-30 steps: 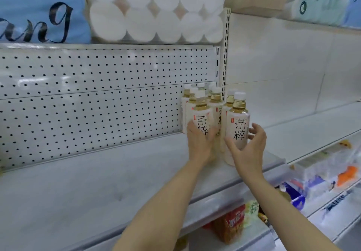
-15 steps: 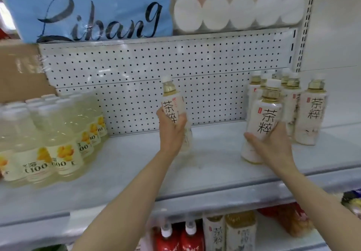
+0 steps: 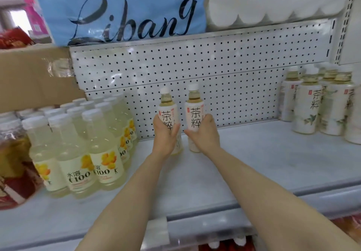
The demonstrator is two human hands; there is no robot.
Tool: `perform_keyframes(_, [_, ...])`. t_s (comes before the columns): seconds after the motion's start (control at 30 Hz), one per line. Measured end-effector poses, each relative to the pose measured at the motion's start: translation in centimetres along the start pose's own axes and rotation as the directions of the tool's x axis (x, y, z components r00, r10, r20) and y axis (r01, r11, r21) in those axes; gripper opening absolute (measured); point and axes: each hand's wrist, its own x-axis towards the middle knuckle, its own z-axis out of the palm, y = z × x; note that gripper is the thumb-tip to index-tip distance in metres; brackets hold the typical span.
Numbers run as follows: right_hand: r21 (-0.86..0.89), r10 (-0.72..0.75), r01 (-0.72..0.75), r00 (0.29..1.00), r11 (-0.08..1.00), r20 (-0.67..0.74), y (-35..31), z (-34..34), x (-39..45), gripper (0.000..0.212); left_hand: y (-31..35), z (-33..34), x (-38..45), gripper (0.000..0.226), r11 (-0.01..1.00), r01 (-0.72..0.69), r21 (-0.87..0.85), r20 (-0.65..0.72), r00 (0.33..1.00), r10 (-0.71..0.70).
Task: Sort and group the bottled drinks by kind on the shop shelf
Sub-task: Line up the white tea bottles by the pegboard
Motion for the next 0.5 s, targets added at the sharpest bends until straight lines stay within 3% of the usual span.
perform_keyframes(0.07, [-0.006,0.003,-0.003,1.0,1.0,-0.008,-0.5,1.4,0.8,0.073,-0.4,-0.6,1.0,0.053,0.999,0.026,0.045,0.046,0.999,-0.028])
perform_keyframes(0.23, [-0.014,-0.016,0.016,0.999,1.0,0.032,-0.6,4.0,2.7,0.073,-2.8,-1.3,3.6,0.067,0.985,0.074,0.153,0.015,0.997,-0.077])
perform_keyframes(0.5, [0.014,-0.014,0.012,0.992,1.0,0.123,-0.3,6.4,5.8,0.068,-2.7,-0.4,5.4,0.062,0.972,0.148,0.181,-0.017,0.989,-0.147])
